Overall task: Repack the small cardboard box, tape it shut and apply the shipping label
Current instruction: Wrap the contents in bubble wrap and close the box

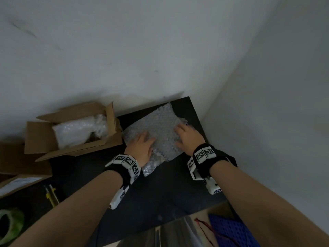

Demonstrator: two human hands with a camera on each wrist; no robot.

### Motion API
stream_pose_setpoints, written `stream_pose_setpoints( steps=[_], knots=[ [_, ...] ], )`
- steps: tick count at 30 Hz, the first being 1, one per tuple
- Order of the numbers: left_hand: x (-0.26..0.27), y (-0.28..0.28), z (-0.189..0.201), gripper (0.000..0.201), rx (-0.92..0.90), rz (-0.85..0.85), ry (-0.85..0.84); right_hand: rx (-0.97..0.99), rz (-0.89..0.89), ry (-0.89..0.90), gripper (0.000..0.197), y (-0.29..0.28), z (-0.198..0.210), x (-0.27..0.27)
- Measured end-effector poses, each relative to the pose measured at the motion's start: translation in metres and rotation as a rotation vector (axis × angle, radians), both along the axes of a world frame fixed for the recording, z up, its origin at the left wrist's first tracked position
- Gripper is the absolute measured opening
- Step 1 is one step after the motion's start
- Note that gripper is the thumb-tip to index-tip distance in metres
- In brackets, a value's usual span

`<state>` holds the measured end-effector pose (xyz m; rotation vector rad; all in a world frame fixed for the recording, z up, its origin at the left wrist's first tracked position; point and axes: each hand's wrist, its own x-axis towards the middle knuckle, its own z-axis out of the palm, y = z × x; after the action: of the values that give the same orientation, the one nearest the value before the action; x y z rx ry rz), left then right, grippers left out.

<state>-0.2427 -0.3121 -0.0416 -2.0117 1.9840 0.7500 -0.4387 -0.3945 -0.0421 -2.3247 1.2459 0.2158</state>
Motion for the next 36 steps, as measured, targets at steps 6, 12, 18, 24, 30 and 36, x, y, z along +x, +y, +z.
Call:
stream_pose_setpoints(
  steps=[6,12,18,24,30,36],
  knots=[
    [-0.007,0.001,-0.005,0.045,-0.015,0.051,0.038,0.026,-0.111,-0.005,0.075,0.002,-0.013,-0.004],
    [-0.008,-0.01,-0.003,0.041,-0.093,0.093,0.123,0.025,-0.175,0.001,0.063,0.001,-0.007,-0.004],
    [-0.009,-0.023,0.006,0.06,-0.206,0.183,0.132,-0.036,-0.186,-0.163,0.029,0.003,-0.006,-0.01],
    [-0.011,-0.024,0.017,0.048,-0.093,0.56,0.54,-0.048,-0.222,-0.33,0.021,0.002,0.02,-0.021],
    [-0.011,-0.027,0.048,0.005,-0.225,0.482,0.633,-0.128,-0.242,-0.338,0.02,0.003,0.056,-0.017],
    [0.007,-0.032,0.102,0.01,-0.284,0.396,0.796,-0.188,-0.266,-0.343,0.017,0.0,0.109,0.001]
  ],
)
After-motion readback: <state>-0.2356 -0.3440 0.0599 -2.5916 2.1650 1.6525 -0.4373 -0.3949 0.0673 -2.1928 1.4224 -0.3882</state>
